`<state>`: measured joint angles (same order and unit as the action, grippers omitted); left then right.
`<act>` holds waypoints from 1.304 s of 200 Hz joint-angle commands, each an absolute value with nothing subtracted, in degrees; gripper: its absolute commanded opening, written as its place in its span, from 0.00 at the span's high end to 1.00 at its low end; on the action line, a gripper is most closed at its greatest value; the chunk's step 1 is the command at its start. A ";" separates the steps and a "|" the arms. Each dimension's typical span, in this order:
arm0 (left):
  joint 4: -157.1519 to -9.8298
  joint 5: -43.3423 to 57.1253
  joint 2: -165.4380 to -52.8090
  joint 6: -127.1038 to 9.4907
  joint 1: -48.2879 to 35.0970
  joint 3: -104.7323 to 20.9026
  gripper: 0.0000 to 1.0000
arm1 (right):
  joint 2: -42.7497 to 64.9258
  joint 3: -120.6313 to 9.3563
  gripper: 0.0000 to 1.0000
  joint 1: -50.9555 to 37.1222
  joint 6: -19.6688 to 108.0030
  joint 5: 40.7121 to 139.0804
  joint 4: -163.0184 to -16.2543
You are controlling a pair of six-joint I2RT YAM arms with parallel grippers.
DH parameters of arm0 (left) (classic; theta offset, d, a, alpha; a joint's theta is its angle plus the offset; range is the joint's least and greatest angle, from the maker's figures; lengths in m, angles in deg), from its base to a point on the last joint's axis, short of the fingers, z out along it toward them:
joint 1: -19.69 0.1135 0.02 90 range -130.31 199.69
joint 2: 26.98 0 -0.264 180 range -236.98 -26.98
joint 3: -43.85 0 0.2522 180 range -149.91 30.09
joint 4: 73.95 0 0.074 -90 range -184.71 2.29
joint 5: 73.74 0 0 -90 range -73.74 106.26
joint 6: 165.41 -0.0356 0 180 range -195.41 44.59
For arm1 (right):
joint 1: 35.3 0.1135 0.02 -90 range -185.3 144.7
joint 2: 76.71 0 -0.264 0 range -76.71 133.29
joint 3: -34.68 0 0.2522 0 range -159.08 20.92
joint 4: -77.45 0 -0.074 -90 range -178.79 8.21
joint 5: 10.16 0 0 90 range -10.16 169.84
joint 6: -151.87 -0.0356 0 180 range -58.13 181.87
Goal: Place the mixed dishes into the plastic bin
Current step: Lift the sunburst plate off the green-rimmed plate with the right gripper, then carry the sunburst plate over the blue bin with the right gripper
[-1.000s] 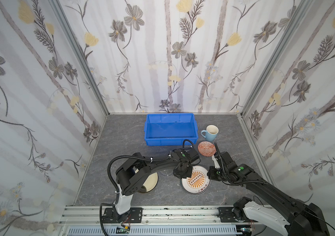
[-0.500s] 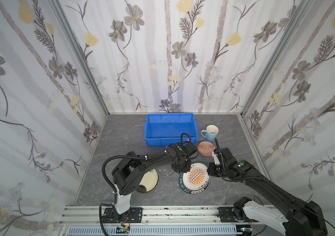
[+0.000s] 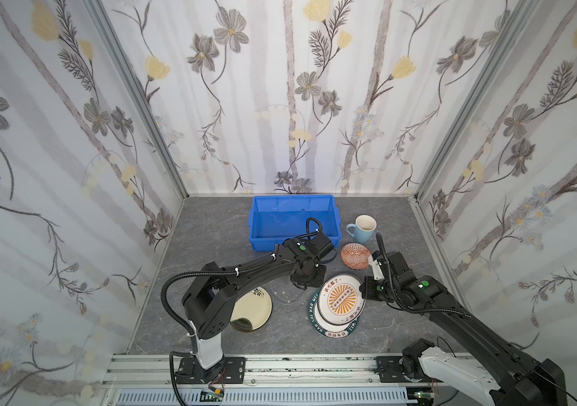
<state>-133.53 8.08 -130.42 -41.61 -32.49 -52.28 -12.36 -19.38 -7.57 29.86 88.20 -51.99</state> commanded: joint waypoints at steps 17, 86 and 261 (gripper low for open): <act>-136.45 8.94 -128.91 -41.81 -32.09 -55.45 0.62 | -14.13 -20.87 0.99 -7.55 30.39 91.40 -53.23; -143.68 12.79 -120.42 -43.82 -24.91 -59.26 0.29 | -9.93 -30.54 0.98 -7.57 30.62 94.86 -57.52; -141.03 -4.08 -142.78 -55.45 10.74 -85.41 0.00 | 58.14 -99.76 1.00 -11.73 29.36 108.57 -64.78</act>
<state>-141.95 -1.45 -140.63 -53.59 9.87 -83.54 50.00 -89.39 -11.18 31.91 104.47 -63.18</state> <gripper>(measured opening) 0.997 0.061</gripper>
